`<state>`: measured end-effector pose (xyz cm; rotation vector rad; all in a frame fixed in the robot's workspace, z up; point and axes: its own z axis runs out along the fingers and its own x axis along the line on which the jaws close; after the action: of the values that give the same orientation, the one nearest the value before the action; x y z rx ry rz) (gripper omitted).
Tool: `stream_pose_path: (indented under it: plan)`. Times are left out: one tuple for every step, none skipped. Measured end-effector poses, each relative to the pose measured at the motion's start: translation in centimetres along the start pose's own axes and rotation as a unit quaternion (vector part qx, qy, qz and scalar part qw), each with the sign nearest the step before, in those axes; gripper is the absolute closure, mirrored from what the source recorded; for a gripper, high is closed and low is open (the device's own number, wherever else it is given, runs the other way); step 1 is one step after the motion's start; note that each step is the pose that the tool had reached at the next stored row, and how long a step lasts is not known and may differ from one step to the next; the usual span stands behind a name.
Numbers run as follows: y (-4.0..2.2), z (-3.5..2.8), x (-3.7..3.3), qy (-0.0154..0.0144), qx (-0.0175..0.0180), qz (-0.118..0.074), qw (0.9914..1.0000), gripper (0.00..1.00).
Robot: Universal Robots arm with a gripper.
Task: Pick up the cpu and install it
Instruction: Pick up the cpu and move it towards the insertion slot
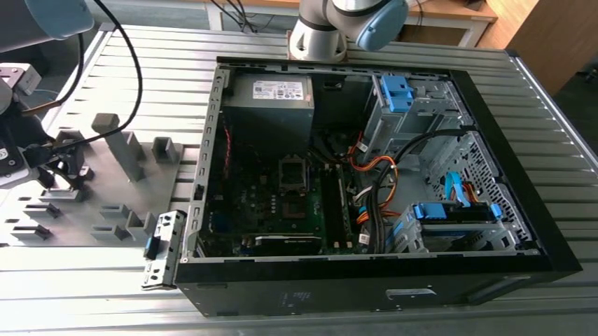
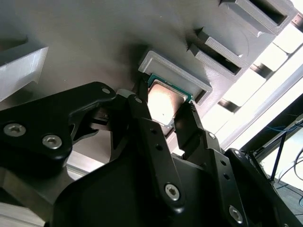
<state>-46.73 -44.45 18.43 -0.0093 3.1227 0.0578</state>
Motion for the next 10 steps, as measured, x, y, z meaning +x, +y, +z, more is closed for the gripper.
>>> stream_pose_path:
  plan:
    - [0.00, 0.00, 0.00, 0.0000, 0.0000, 0.000, 1.00000, 0.53]
    - [0.00, 0.00, 0.00, 0.0000, 0.0000, 0.000, 1.00000, 0.53]
    - [0.00, 0.01, 0.00, 0.0000, 0.0000, 0.000, 1.00000, 0.53]
    - [0.00, 0.01, 0.00, -0.0001, 0.0000, 0.000, 1.00000, 0.53]
    - [0.00, 0.01, 0.00, -0.0001, 0.0000, 0.000, 1.00000, 0.53]
    - [0.00, 0.01, 0.00, 0.0000, 0.0000, 0.000, 1.00000, 0.53]
    - [0.00, 0.02, 0.00, -0.0001, 0.0000, 0.000, 1.00000, 0.53]
    - [0.00, 0.02, 0.00, 0.0000, 0.0000, 0.000, 1.00000, 0.53]
    - [0.00, 0.02, 0.00, -0.0001, 0.0000, 0.000, 1.00000, 0.53]
    - [0.00, 0.02, 0.00, 0.0000, 0.0000, 0.000, 1.00000, 0.53]
